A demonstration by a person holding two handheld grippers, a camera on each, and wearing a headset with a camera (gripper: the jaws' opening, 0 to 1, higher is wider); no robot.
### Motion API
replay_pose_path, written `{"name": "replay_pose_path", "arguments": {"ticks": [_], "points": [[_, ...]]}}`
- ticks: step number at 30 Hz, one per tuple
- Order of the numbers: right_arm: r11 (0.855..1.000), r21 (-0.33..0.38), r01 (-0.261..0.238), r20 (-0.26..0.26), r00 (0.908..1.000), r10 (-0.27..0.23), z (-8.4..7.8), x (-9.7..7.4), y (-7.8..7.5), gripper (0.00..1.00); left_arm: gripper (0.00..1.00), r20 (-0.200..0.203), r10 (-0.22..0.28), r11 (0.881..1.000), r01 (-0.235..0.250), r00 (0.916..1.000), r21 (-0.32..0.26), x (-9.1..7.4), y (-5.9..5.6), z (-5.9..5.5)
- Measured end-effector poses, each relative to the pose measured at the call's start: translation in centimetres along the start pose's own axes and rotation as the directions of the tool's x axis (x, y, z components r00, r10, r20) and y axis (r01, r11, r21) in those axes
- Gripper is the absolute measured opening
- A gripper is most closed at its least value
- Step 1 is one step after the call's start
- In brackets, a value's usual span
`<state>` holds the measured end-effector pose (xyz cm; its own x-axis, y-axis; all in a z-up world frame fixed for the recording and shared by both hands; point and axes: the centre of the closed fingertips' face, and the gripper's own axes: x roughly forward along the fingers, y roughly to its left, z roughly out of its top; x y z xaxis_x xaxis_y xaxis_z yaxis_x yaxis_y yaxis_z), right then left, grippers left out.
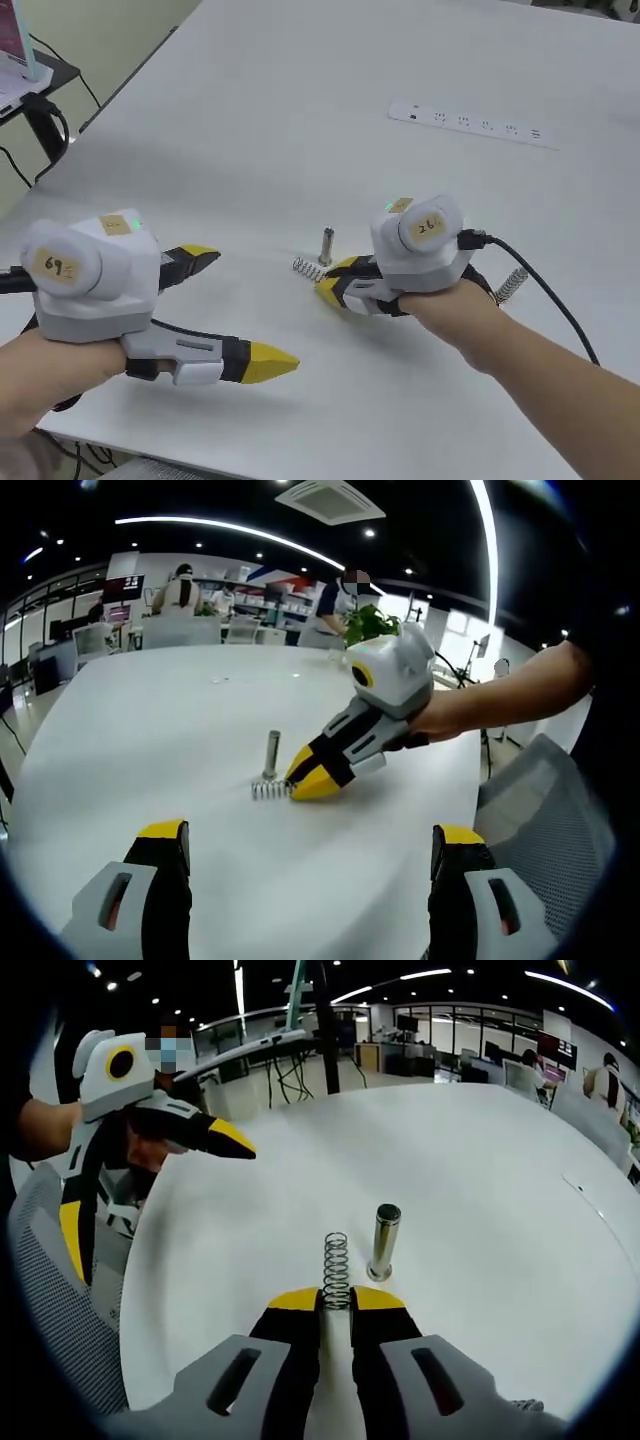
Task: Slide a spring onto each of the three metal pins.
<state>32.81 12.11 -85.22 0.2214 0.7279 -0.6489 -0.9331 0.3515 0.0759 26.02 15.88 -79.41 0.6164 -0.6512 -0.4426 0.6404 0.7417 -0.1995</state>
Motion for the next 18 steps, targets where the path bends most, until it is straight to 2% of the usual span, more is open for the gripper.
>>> {"name": "replay_pose_path", "arguments": {"ticks": [7,10,18], "points": [[1.000,-0.005,-0.010,0.006,0.9999,0.010,0.2,-0.1,0.1,0.08,0.98,0.000,0.001,1.000,-0.001,1.0000,-0.001,0.1,-0.1,0.1],[1.000,-0.017,-0.015,0.013,0.9998,0.015,0.6,-0.7,0.4,0.08,0.98,0.002,-0.003,1.000,0.003,1.0000,0.000,0.1,-0.3,0.2],[0.997,-0.063,-0.038,0.025,0.9989,0.040,0.9,-3.7,1.2,0.08,0.96,0.009,-0.018,1.000,0.018,0.9998,0.012,0.4,-0.7,0.9]]}}
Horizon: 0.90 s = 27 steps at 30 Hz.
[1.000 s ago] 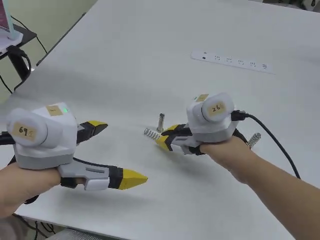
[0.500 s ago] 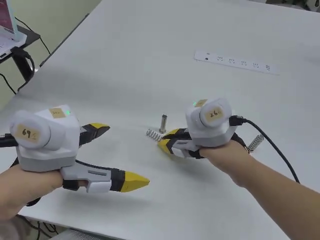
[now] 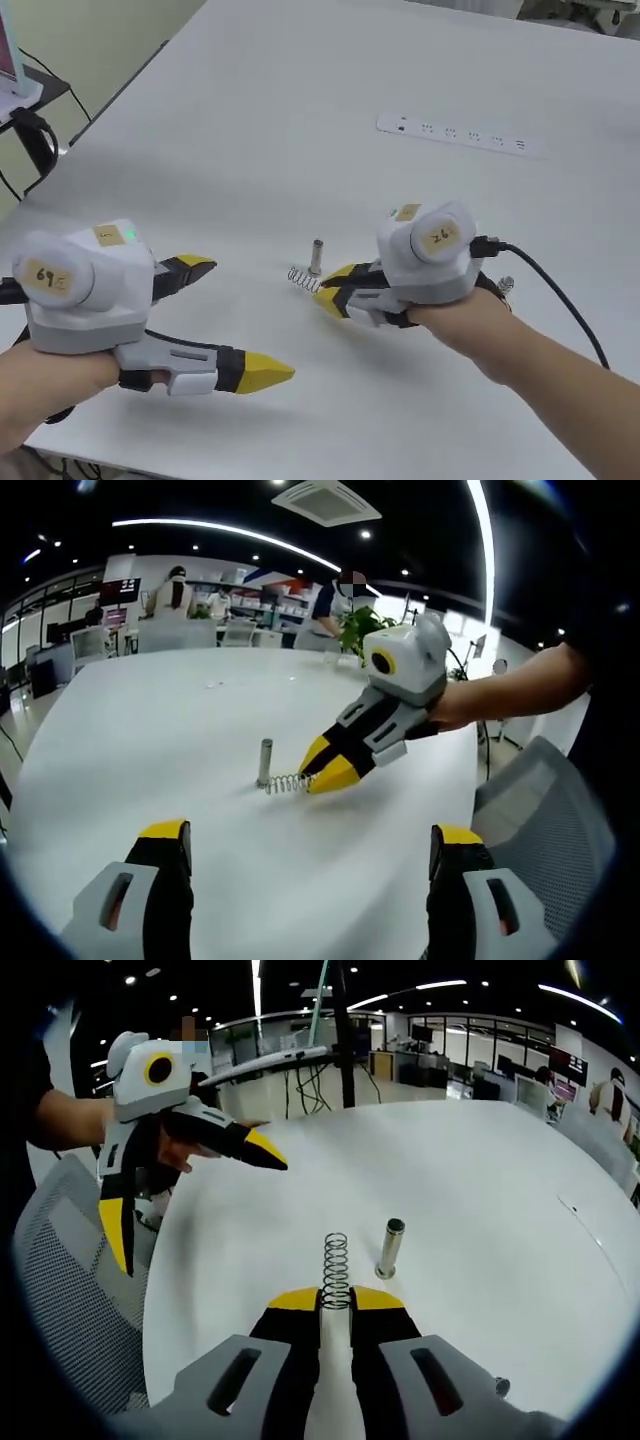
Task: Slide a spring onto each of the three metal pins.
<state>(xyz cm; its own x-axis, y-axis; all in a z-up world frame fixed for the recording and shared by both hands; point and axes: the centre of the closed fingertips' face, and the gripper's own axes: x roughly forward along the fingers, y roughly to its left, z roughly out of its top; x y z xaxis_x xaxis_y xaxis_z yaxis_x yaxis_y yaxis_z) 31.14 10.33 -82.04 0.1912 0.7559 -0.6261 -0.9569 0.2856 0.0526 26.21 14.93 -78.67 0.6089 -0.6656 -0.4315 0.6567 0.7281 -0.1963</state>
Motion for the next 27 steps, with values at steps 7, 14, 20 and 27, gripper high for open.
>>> {"name": "replay_pose_path", "arguments": {"ticks": [7,14,20,27], "points": [[0.998,-0.062,-0.018,-0.008,0.9998,0.017,-0.4,-3.0,1.1,0.08,0.93,-0.004,-0.039,0.999,0.039,0.9992,0.023,0.7,-1.1,0.4],[0.996,-0.086,-0.031,0.004,0.9995,0.032,-0.2,-6.0,1.9,0.08,0.82,-0.010,-0.099,0.994,0.099,0.9951,0.037,1.6,-2.1,0.9],[0.990,-0.122,-0.068,-0.013,0.9976,0.067,-1.5,-8.0,2.9,0.08,0.75,-0.014,-0.151,0.986,0.152,0.9884,0.064,2.6,-3.3,1.7],[0.981,-0.156,-0.112,0.000,0.9935,0.114,-2.3,-9.2,3.6,0.08,0.54,-0.022,-0.274,0.959,0.275,0.9616,0.075,3.7,-5.9,2.4]]}}
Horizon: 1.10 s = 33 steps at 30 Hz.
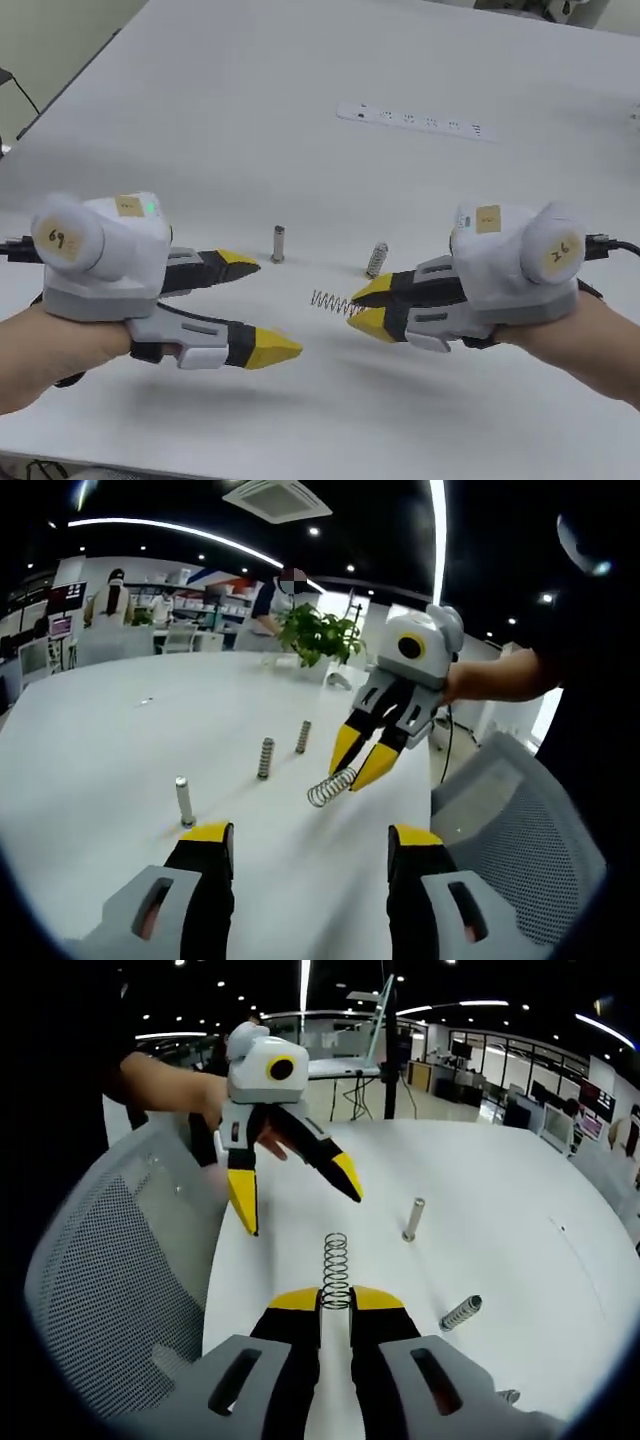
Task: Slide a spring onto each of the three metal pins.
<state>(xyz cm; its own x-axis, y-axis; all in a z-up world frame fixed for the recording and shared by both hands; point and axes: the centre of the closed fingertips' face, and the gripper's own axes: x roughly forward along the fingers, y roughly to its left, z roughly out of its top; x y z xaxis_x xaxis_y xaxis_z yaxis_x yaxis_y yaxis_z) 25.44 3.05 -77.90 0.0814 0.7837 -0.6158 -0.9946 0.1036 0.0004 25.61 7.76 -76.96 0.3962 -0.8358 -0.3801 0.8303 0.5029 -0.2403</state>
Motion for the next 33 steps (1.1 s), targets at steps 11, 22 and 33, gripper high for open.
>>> {"name": "replay_pose_path", "arguments": {"ticks": [11,22,33], "points": [[0.996,-0.080,-0.038,-0.007,0.9993,0.038,0.0,-0.9,0.3,0.08,0.38,-0.022,-0.085,0.993,0.087,0.9961,0.076,2.5,-1.8,1.0],[0.995,-0.081,-0.054,0.019,0.9983,0.056,0.5,-1.5,0.7,0.08,0.22,-0.007,-0.126,0.987,0.126,0.9920,0.097,3.6,-2.5,2.1],[0.995,-0.084,-0.061,0.018,0.9979,0.063,0.5,-2.0,0.8,0.08,0.07,0.007,-0.149,0.982,0.147,0.9888,0.115,4.0,-3.1,2.4]]}}
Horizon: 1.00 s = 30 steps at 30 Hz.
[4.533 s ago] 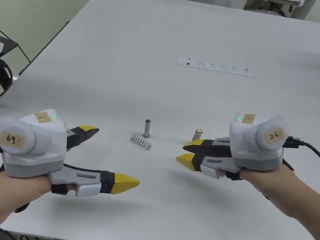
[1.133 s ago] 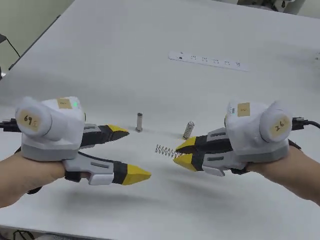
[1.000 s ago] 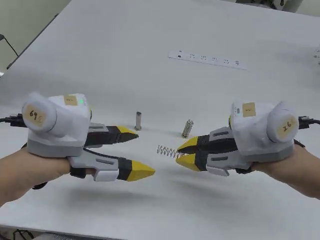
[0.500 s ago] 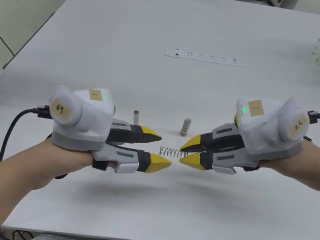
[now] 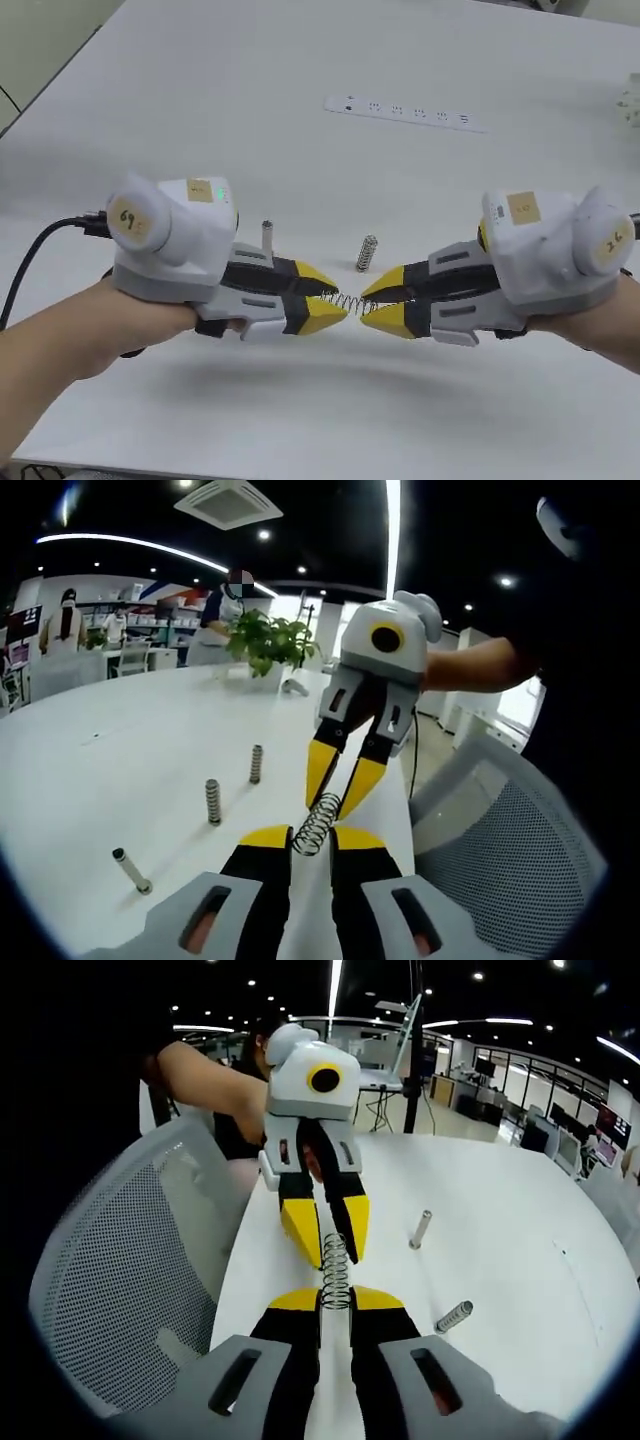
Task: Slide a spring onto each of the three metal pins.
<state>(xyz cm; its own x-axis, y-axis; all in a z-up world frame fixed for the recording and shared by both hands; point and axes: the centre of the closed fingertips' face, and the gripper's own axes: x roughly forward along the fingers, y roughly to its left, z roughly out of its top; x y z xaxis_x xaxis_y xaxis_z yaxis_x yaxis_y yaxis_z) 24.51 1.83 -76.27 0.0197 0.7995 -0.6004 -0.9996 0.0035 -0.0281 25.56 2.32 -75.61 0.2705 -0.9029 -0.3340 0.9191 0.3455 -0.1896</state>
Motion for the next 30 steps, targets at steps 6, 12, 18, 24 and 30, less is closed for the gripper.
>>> {"name": "replay_pose_path", "arguments": {"ticks": [6,12,18,24,30], "points": [[1.000,0.000,0.003,-0.002,1.0000,-0.003,0.0,0.1,0.0,0.08,0.05,-0.002,-0.004,1.000,0.004,1.0000,0.028,-0.1,-0.3,0.0],[1.000,0.001,0.000,-0.002,1.0000,0.000,0.0,0.1,0.1,0.08,0.03,-0.004,-0.010,0.999,0.010,0.9999,0.045,-0.3,-0.5,-0.1],[0.999,0.049,0.000,0.011,0.9999,0.000,0.1,0.0,0.2,0.08,0.03,-0.002,-0.015,0.999,0.015,0.9999,0.042,-0.4,-0.7,0.1],[0.994,0.106,-0.002,0.004,1.0000,0.002,-0.2,0.0,0.3,0.10,0.03,-0.002,-0.030,0.999,0.031,0.9995,0.029,-0.3,-1.1,-0.1],[0.993,0.118,0.017,0.011,0.9998,-0.018,-0.5,-0.1,0.1,0.08,0.03,-0.006,-0.024,1.000,0.024,0.9997,0.013,-0.6,-0.9,-0.1]]}}
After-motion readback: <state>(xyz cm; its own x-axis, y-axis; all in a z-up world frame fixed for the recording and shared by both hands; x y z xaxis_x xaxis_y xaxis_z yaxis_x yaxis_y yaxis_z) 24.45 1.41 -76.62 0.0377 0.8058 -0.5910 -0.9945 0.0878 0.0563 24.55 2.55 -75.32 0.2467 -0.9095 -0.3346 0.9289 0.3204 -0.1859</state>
